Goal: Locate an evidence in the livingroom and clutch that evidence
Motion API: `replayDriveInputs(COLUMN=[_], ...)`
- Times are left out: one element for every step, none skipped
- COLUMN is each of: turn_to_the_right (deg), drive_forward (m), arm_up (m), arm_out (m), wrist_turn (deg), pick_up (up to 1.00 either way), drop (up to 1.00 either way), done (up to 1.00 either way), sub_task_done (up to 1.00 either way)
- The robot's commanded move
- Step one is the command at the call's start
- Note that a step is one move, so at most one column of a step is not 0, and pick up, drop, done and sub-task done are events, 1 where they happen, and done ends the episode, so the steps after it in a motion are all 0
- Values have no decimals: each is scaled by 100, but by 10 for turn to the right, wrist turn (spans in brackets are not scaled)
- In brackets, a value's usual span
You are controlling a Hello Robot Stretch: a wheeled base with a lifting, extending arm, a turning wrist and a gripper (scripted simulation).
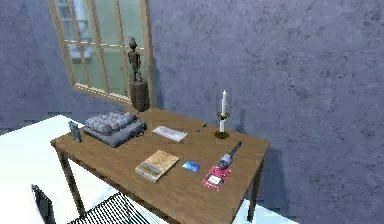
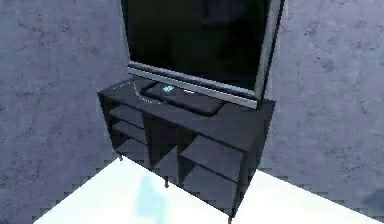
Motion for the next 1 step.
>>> replayDriveInputs(turn_to_the_right=[120], drive_forward=[0], arm_up=[0], arm_out=[0], wrist_turn=[0], pick_up=[0], drop=[0], done=[0], sub_task_done=[0])
